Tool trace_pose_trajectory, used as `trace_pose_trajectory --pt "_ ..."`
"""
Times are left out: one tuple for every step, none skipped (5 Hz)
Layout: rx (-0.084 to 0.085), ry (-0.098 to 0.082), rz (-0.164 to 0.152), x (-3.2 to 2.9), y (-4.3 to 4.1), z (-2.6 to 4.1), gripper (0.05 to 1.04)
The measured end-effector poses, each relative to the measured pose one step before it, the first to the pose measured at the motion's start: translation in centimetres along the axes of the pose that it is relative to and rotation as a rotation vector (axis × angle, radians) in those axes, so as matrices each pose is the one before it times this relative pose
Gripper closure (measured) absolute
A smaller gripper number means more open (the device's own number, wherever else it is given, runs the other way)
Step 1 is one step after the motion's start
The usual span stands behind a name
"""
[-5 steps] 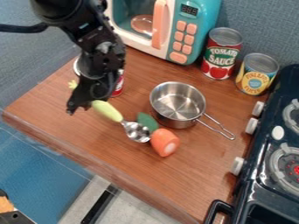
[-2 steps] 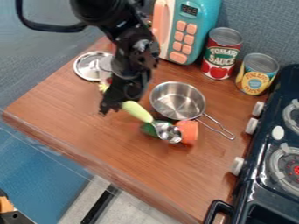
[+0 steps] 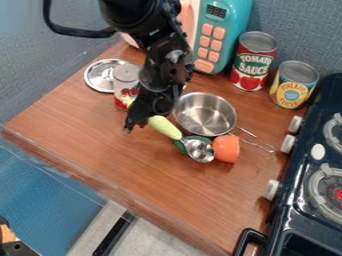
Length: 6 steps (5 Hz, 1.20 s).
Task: Pick up the yellow spoon and use it to move the carrot top to the right of the silver pot
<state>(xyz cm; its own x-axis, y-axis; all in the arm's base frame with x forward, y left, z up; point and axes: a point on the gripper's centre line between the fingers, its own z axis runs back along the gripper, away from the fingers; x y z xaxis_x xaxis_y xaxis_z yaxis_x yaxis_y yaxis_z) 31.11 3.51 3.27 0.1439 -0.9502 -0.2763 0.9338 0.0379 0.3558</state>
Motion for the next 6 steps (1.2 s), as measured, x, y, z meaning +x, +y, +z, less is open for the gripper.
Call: trace_pose_trajectory --pt "0.0007 -0.0052 0.0143 0.204 1.045 -0.074 0.679" --pt "0.0031 -0.0206 0.0288 0.354 1.055 0.369 0.679" --pt "-0.0115 -0.0151 0.0091 0.519 0.547 0.023 0.679" --pt "0.0448 0.0103 0.0016 0.373 0.422 0.07 0.679" --pt "0.0057 0.0027 -0.01 -0.811 -1.824 -0.459 0.679" --pt "-0.0053 -0.0324 0.0497 -2.688 -1.303 0.489 0.679"
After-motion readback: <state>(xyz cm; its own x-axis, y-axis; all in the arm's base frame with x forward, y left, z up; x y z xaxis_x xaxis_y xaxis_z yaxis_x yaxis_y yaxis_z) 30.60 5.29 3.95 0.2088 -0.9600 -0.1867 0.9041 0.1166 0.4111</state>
